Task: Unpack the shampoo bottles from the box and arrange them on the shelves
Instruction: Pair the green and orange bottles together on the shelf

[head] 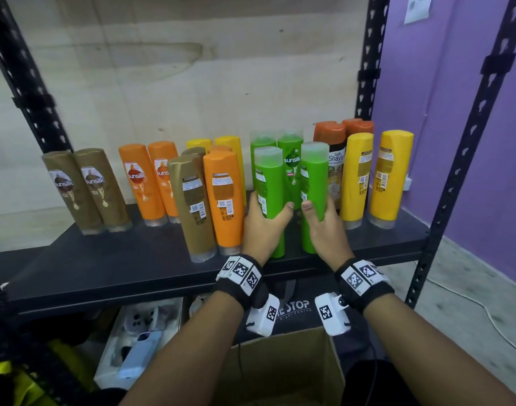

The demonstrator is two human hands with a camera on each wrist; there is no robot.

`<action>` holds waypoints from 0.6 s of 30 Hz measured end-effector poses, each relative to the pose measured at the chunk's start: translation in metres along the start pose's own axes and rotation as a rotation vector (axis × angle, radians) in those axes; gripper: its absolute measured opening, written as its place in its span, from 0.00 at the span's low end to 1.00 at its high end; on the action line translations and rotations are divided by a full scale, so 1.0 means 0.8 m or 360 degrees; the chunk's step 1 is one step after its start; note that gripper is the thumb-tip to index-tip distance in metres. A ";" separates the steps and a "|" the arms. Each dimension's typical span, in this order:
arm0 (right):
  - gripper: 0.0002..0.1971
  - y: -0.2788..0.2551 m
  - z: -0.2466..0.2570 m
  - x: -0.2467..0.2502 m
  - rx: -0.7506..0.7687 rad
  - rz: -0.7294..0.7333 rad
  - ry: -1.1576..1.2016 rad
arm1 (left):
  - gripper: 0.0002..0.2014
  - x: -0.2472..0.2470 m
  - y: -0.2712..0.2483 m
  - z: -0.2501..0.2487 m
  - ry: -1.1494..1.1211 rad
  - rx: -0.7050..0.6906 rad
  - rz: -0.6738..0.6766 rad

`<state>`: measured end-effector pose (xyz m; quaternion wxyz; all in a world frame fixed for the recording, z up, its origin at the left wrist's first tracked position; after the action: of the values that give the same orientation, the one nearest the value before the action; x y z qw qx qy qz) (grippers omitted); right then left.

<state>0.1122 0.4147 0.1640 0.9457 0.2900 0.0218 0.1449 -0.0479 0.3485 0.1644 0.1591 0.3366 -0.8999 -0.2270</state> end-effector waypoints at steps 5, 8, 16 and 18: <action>0.40 0.018 -0.024 -0.012 -0.0121 0.0153 -0.0175 | 0.27 -0.019 0.007 0.031 0.0037 -0.0002 0.0087; 0.34 0.019 -0.036 -0.012 -0.0165 0.0206 -0.0153 | 0.27 -0.019 0.008 0.039 0.0050 -0.0012 0.0076; 0.49 0.016 -0.068 -0.003 -0.0420 0.0214 0.0122 | 0.31 -0.015 0.003 0.044 0.0061 0.0047 0.0033; 0.33 0.014 -0.061 -0.004 -0.0396 0.0230 0.0127 | 0.36 -0.011 0.001 0.042 0.0042 0.0053 -0.0014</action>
<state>0.1000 0.4493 0.1295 0.9598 0.1655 0.0203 0.2256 -0.0565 0.3654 0.1355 0.1643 0.3463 -0.8999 -0.2081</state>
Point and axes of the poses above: each hand's wrist, its own y-axis towards the middle knuckle, its own x-axis out of the back of the hand, z = x × y, the point moved 10 cm from there along y, towards the middle knuckle, and after that the axes turned 8 degrees about y, right-handed, at the moved point
